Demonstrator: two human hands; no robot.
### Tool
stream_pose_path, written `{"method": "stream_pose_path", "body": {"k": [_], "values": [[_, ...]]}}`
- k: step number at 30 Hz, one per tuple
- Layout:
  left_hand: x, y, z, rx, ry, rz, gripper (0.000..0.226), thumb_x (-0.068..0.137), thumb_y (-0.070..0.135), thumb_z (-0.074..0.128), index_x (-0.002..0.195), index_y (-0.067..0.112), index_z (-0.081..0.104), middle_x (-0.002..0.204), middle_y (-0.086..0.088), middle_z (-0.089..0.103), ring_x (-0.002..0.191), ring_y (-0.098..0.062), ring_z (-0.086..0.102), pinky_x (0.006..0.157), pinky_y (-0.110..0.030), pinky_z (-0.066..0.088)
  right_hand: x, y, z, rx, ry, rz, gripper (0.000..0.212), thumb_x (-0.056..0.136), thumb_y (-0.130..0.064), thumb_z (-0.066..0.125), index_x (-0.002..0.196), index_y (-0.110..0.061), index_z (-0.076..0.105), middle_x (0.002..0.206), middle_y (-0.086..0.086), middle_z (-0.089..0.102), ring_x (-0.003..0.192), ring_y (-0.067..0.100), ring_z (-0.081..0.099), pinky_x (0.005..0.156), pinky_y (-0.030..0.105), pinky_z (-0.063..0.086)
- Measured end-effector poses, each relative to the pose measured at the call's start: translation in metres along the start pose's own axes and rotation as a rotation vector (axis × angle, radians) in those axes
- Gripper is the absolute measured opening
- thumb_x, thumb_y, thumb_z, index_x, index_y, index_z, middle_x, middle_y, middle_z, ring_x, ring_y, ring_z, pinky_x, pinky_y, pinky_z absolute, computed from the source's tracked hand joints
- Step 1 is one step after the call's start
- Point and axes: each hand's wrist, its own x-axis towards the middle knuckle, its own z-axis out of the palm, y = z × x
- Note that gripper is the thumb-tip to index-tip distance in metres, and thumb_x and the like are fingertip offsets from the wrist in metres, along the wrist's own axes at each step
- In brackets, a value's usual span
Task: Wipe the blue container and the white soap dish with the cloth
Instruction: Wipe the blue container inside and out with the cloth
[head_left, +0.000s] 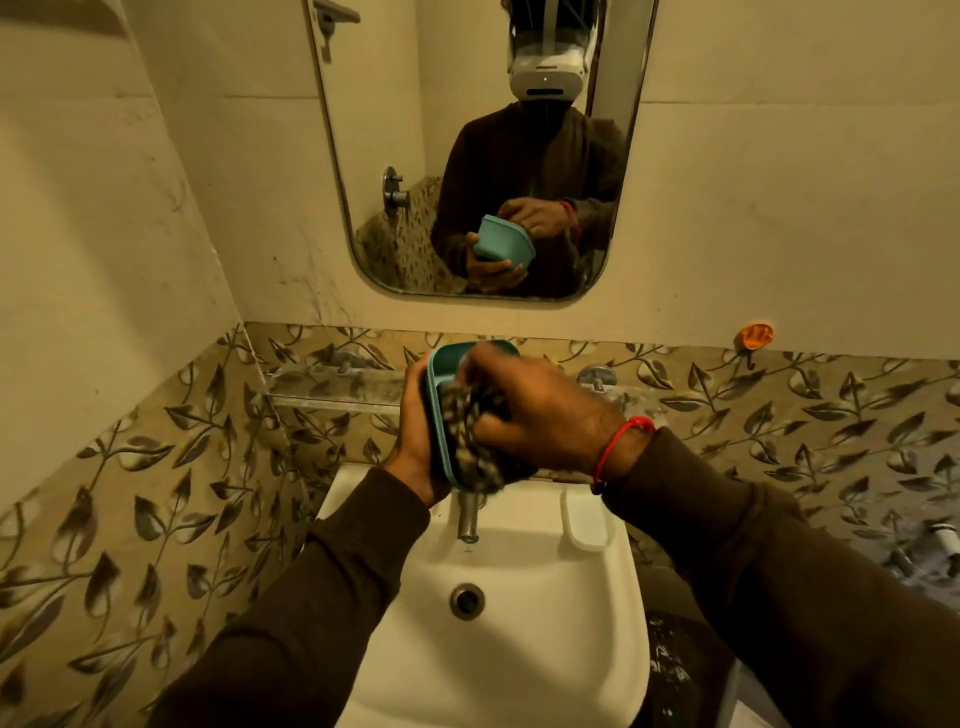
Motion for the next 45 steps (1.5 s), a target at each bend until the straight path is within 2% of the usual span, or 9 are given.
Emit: {"method": "stream_pose_path", "body": {"k": [2, 4, 10, 16, 22, 27, 30, 37, 45], "values": [[0.003, -0.002, 0.002, -0.025, 0.016, -0.026, 0.072, 0.091, 0.072, 0.034, 0.110, 0.017, 0.077, 0.112, -0.017, 0.073, 0.105, -0.036, 0.067, 0.091, -0.053, 0.053, 0.006, 0.000, -0.004, 0.018, 0.297, 0.099, 0.035, 0.083, -0.017, 0.064, 0.114, -0.019, 0.050, 0.108, 0.004, 0.063, 0.098, 0.018, 0.057, 0.084, 0.032, 0.051], [0.003, -0.005, 0.006, -0.038, 0.018, -0.069, 0.077, 0.089, 0.077, 0.033, 0.122, 0.019, 0.071, 0.120, -0.020, 0.071, 0.112, -0.041, 0.063, 0.092, -0.058, 0.051, 0.010, 0.001, -0.003, -0.019, 0.409, 0.143, 0.034, 0.084, -0.016, 0.064, 0.115, -0.016, 0.052, 0.111, 0.005, 0.063, 0.102, 0.019, 0.056, 0.089, 0.033, 0.049], [0.000, -0.010, 0.013, -0.053, 0.064, -0.039, 0.075, 0.092, 0.072, 0.032, 0.123, 0.015, 0.071, 0.113, -0.020, 0.073, 0.109, -0.037, 0.066, 0.082, -0.049, 0.057, 0.010, 0.001, 0.016, -0.019, 0.205, 0.182, 0.034, 0.091, -0.014, 0.057, 0.125, -0.014, 0.050, 0.119, 0.008, 0.062, 0.111, 0.024, 0.057, 0.090, 0.026, 0.044], [0.001, -0.006, 0.001, 0.010, 0.073, -0.016, 0.078, 0.092, 0.072, 0.028, 0.111, 0.014, 0.075, 0.112, -0.020, 0.073, 0.105, -0.037, 0.067, 0.093, -0.056, 0.052, 0.003, 0.005, 0.012, -0.004, 0.080, -0.064, 0.033, 0.092, -0.017, 0.060, 0.125, -0.017, 0.057, 0.116, 0.004, 0.067, 0.103, 0.014, 0.060, 0.088, 0.022, 0.045], [0.000, 0.001, -0.002, 0.157, 0.022, -0.048, 0.067, 0.095, 0.058, 0.034, 0.083, 0.014, 0.082, 0.088, -0.012, 0.074, 0.077, -0.023, 0.073, 0.072, -0.034, 0.060, -0.007, 0.011, -0.005, -0.114, -0.259, -0.254, 0.026, 0.088, -0.016, 0.063, 0.113, -0.015, 0.065, 0.108, 0.004, 0.065, 0.096, 0.015, 0.061, 0.084, 0.030, 0.052], [0.000, -0.010, 0.005, 0.134, 0.061, -0.137, 0.073, 0.089, 0.076, 0.035, 0.111, 0.021, 0.076, 0.114, -0.019, 0.072, 0.101, -0.037, 0.068, 0.085, -0.055, 0.055, 0.006, 0.011, -0.012, -0.617, 0.051, -0.345, 0.026, 0.074, -0.016, 0.078, 0.098, -0.008, 0.071, 0.095, 0.015, 0.063, 0.086, 0.032, 0.063, 0.061, 0.036, 0.054], [0.001, -0.007, 0.016, 0.098, 0.061, -0.102, 0.070, 0.090, 0.074, 0.034, 0.111, 0.021, 0.075, 0.116, -0.021, 0.072, 0.108, -0.041, 0.064, 0.085, -0.062, 0.054, 0.011, 0.010, -0.007, -0.803, 0.139, -0.200, 0.029, 0.072, -0.021, 0.077, 0.097, -0.008, 0.070, 0.099, 0.015, 0.063, 0.090, 0.034, 0.061, 0.072, 0.043, 0.051], [0.006, -0.006, 0.015, 0.146, 0.057, 0.080, 0.064, 0.098, 0.056, 0.032, 0.084, 0.017, 0.081, 0.085, -0.010, 0.077, 0.077, -0.022, 0.075, 0.065, -0.032, 0.059, 0.002, -0.006, 0.012, -0.965, -0.007, -0.068, 0.029, 0.089, -0.033, 0.058, 0.113, -0.017, 0.062, 0.112, 0.007, 0.064, 0.116, 0.032, 0.047, 0.095, 0.044, 0.034], [0.008, 0.003, 0.001, 0.190, 0.087, 0.128, 0.063, 0.094, 0.057, 0.036, 0.106, 0.008, 0.074, 0.097, -0.016, 0.075, 0.083, -0.026, 0.074, 0.071, -0.033, 0.060, -0.008, -0.004, 0.030, -0.667, -0.205, 0.014, 0.040, 0.090, -0.030, 0.059, 0.126, -0.013, 0.048, 0.119, 0.008, 0.060, 0.116, 0.029, 0.047, 0.099, 0.046, 0.029]]}}
